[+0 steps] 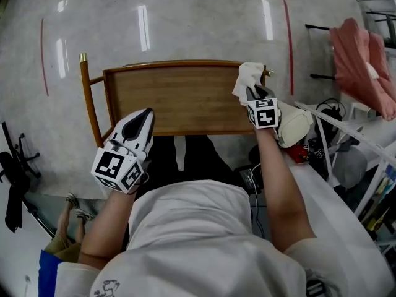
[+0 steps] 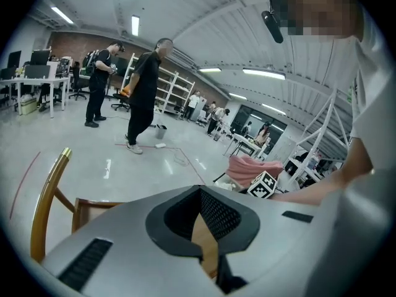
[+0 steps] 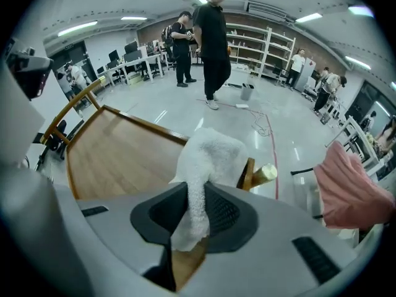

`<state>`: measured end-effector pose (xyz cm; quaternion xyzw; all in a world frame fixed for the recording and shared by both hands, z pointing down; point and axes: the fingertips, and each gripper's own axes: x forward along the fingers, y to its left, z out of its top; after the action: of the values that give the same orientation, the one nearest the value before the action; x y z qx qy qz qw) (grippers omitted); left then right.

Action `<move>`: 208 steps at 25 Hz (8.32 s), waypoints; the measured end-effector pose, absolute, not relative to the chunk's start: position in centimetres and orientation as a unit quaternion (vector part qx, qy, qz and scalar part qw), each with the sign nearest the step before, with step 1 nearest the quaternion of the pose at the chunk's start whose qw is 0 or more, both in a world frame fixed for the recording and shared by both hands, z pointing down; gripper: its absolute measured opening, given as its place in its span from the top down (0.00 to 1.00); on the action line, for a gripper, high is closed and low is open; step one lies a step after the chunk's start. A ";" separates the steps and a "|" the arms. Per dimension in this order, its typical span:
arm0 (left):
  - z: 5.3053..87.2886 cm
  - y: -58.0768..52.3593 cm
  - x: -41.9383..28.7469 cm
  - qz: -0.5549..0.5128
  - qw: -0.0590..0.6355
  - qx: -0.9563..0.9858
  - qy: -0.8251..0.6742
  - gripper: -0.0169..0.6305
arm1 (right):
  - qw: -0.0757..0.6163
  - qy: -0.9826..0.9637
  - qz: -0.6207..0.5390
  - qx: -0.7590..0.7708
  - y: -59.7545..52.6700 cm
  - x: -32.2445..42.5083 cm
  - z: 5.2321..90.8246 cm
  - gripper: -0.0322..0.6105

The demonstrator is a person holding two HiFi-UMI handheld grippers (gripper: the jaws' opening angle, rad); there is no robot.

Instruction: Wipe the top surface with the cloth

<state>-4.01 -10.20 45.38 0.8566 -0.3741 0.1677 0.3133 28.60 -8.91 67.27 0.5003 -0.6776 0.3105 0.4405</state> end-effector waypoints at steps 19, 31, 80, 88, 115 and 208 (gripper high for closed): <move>54.4 -12.2 -11.7 0.187 0.383 0.805 -0.412 0.96 | 0.433 -0.735 0.319 0.413 -12.1 8.8 69.3 0.82; 55.8 -10.6 -20.4 0.205 0.413 0.761 -0.455 0.96 | 0.408 -0.791 0.314 0.331 -13.1 -11.5 69.8 0.82; 53.5 -9.0 -1.9 0.249 0.377 0.829 -0.329 0.96 | 0.372 -0.761 0.376 0.376 0.8 4.0 70.5 0.82; 54.0 -8.6 6.4 0.268 0.362 0.844 -0.292 0.96 | 0.366 -0.716 0.395 0.444 2.7 16.7 70.5 0.82; 54.5 -9.2 1.0 0.249 0.399 0.805 -0.360 0.96 | 0.415 -0.651 0.382 0.508 -4.7 28.6 70.3 0.82; 18.3 -7.1 -0.1 0.013 0.094 0.918 -0.385 0.96 | 0.078 -0.884 0.045 0.458 -5.4 10.4 20.3 0.82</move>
<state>-0.11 -7.12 18.30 0.9179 -0.3852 0.0135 0.0942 10.41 -5.36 20.29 0.4583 -0.8842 0.0450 0.0785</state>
